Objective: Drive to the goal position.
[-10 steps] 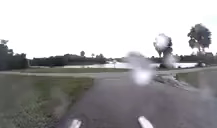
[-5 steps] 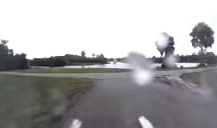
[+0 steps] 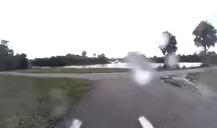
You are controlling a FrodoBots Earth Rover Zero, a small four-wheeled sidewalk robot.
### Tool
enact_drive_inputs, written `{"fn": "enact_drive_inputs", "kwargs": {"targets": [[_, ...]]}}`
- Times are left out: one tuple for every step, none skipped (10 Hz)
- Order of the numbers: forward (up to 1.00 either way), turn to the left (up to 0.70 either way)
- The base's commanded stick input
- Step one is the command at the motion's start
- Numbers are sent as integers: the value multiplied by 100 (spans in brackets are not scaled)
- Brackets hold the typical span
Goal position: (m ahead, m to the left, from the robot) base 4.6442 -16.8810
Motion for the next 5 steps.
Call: {"fn": "enact_drive_inputs", "kwargs": {"targets": [[70, 0], [70, 0], [70, 0], [70, 0], [70, 0]]}}
